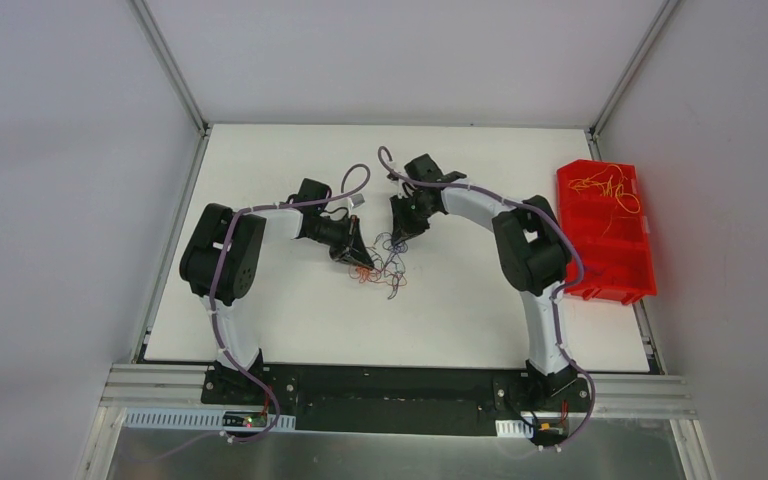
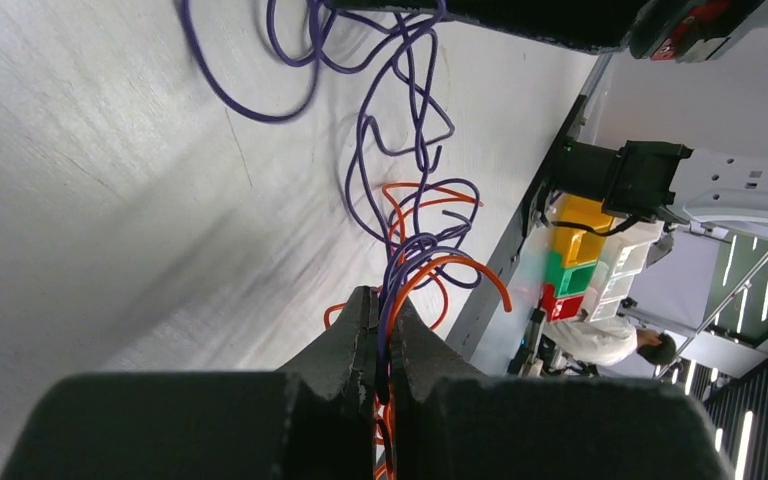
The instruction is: Untangle the cables
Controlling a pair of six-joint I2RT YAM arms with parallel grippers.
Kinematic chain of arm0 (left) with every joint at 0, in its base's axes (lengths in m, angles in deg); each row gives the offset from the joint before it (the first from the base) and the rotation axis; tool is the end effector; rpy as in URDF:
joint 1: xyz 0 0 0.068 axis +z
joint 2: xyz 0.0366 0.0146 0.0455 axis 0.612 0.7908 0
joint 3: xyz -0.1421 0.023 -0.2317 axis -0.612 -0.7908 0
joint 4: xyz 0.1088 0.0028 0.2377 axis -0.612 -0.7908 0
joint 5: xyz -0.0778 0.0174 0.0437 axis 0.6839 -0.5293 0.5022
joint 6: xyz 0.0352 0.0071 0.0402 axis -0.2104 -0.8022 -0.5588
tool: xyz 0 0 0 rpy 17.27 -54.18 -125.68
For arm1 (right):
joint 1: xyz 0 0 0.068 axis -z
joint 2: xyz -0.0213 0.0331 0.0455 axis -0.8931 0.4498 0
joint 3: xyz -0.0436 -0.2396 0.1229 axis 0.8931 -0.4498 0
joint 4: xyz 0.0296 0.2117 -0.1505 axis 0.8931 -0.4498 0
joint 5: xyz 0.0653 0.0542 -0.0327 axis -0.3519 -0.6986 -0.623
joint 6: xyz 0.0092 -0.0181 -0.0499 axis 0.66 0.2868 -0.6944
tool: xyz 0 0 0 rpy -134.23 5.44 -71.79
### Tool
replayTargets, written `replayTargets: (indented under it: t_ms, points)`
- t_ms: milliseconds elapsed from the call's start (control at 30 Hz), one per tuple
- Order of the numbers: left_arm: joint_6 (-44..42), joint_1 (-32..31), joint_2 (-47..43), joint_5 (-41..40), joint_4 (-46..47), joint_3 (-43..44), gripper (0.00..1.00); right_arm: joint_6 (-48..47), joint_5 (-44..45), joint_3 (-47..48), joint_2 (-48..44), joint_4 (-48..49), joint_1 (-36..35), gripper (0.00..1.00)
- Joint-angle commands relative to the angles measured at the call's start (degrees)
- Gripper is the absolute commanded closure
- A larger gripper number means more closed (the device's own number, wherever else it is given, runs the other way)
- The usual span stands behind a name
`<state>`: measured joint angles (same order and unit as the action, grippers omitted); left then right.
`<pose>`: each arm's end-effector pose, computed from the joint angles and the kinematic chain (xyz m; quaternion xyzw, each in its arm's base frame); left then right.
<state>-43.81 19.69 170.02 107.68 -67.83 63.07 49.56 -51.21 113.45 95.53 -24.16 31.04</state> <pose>0.3339 -0.1404 0.1378 0.1254 0.8371 -0.5237 0.0962 0.3820 0.2577 0.1632 -0.3378 0.8790 0.2606 0.2130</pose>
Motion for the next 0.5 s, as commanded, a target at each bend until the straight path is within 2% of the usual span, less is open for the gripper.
replayTargets:
  t_ms: [0, 133, 300, 467]
  points:
    - [-3.39, 0.12, -4.24, 0.33, -3.52, -0.37, 1.0, -1.81, 5.7, 0.88, -0.99, 0.93, -0.29, 0.94]
    - [-4.94, 1.43, -10.85, 0.93, -5.55, -3.0, 1.0, -4.31, 8.71, -1.19, -6.53, 1.07, 2.45, 0.99]
    - [-13.4, 1.91, -19.2, 0.46, -14.88, -4.2, 1.0, -6.19, 11.63, 0.18, -12.36, 0.61, 8.58, 1.0]
    - [-21.24, 3.12, -22.91, -0.36, -23.28, -4.83, 1.0, -4.13, 7.62, 5.63, -16.3, 0.17, 16.67, 1.0]
